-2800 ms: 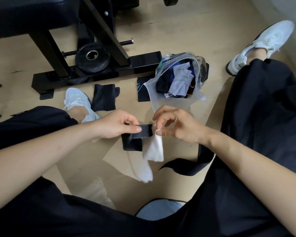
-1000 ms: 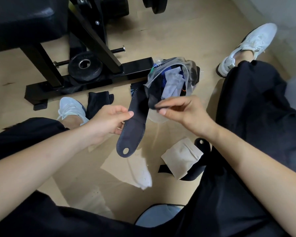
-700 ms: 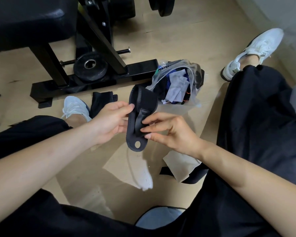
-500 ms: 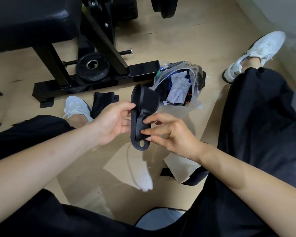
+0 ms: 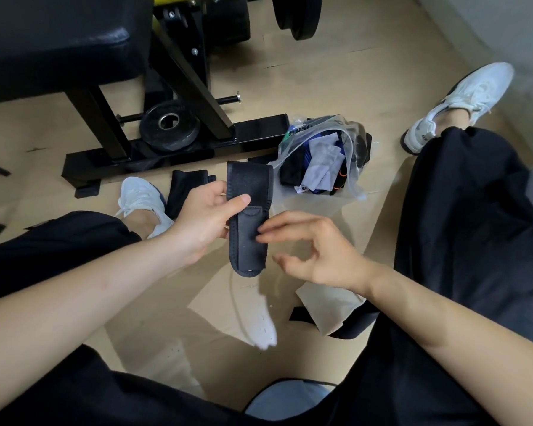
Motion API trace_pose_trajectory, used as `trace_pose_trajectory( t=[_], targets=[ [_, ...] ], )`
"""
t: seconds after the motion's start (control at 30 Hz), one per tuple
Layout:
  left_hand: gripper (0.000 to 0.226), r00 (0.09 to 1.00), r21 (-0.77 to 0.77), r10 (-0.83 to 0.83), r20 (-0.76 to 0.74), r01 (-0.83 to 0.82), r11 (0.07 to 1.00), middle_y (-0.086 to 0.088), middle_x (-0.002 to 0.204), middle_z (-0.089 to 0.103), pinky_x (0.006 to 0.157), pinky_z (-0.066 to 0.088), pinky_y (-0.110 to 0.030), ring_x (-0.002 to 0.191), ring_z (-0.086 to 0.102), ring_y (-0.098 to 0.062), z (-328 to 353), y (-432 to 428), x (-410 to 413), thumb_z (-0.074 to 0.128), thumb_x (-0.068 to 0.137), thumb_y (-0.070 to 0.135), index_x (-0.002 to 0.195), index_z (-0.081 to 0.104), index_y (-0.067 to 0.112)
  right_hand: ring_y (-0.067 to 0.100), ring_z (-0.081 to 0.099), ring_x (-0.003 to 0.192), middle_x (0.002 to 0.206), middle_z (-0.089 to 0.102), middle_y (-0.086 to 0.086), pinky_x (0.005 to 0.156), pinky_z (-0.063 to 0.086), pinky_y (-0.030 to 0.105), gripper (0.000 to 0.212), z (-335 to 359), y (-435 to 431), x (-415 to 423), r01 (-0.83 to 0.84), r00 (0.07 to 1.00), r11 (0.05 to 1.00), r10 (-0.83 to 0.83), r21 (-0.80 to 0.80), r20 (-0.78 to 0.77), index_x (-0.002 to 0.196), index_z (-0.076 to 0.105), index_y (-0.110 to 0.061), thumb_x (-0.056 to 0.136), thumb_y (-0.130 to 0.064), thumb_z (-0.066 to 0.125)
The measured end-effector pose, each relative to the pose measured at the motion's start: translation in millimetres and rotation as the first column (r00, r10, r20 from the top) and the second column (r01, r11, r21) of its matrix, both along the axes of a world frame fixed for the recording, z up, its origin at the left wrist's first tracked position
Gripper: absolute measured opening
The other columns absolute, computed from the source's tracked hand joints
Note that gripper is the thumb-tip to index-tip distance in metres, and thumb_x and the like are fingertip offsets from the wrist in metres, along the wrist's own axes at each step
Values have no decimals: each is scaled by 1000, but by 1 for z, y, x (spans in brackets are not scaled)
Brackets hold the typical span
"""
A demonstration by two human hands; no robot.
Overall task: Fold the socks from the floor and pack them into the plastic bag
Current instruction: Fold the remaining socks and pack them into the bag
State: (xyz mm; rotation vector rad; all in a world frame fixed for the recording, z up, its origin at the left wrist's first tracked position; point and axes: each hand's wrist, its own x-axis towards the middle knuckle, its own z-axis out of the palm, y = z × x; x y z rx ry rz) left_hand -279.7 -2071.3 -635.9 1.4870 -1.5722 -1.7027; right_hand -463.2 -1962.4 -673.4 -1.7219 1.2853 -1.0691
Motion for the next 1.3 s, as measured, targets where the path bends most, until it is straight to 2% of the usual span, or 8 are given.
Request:
trace_pose_trajectory(
  t=[0.17, 0.3, 0.67, 0.8, 0.87, 1.07, 1.2, 1.3],
  targets=[
    [24, 994, -30, -81, -70, 79, 996, -11, 107, 77, 62, 59, -35, 90, 75, -24, 6, 6, -5, 64, 98, 13, 122, 64, 8, 17, 66, 85, 106, 64, 6, 79, 57, 39, 44, -1, -13, -5, 303, 791, 876, -450, 375, 414, 117, 63, -17, 78, -26, 80],
    [27, 986, -25, -98, -132, 95, 995, -11, 110, 76, 61, 58, -32, 94, 75, -24, 7, 12, -11, 64, 97, 10, 124, 63, 7, 30, 65, 88, 101, 62, 25, 70, 55, 37, 41, -4, -14, -1, 49, 700, 878, -370, 476, 611, 128, 59, -14, 88, -18, 71],
    [46, 927, 117, -153, -344, 204, 972, -17, 128, 66, 75, 61, -38, 106, 70, -29, -1, 4, -5, 71, 85, 1, 129, 59, 12, 34, 64, 96, 107, 67, 18, 85, 47, 50, 39, -1, -17, -2, 61, 531, 894, -405, 443, 744, 121, 61, -9, 83, -1, 67],
    [41, 898, 204, -111, -425, 214, 955, -19, 120, 69, 95, 57, -40, 109, 68, -30, -4, -2, -2, 62, 84, -5, 123, 63, 6, 14, 71, 76, 91, 75, 4, 62, 56, 23, 33, 6, -15, -6, -31, 486, 905, -356, 423, 798, 120, 60, 0, 91, 14, 53],
    [37, 897, 247, -101, -431, 224, 943, -17, 111, 70, 92, 58, -38, 103, 69, -30, -1, -5, -1, 56, 84, -7, 118, 65, 2, 17, 72, 86, 96, 75, 8, 69, 58, 24, 31, 7, -15, -8, -74, 464, 907, -336, 414, 820, 113, 66, 2, 89, 14, 52],
    [25, 932, 267, -90, -351, 191, 945, -12, 102, 69, 81, 58, -36, 90, 67, -24, 10, -6, -4, 57, 87, 29, 82, 79, 17, 40, 62, 105, 116, 66, 26, 90, 56, 44, 35, 10, -15, -13, -157, 487, 880, -325, 447, 811, 107, 69, 5, 83, -1, 44],
    [8, 950, 182, -141, -279, 197, 964, -11, 97, 68, 78, 52, -33, 86, 64, -21, 6, -2, -3, 71, 78, 17, 81, 77, 21, 31, 62, 103, 112, 70, 16, 90, 52, 46, 12, 10, -14, -9, -86, 595, 886, -321, 455, 737, 91, 76, -7, 88, -14, 67],
    [25, 951, 115, -164, -261, 200, 973, -9, 104, 71, 74, 53, -27, 89, 67, -20, 2, 0, -1, 80, 72, -2, 85, 74, 18, 28, 65, 93, 110, 68, 16, 77, 57, 39, 16, 10, -12, -7, -38, 650, 894, -318, 447, 690, 95, 72, -6, 80, -10, 72]
  ],
)
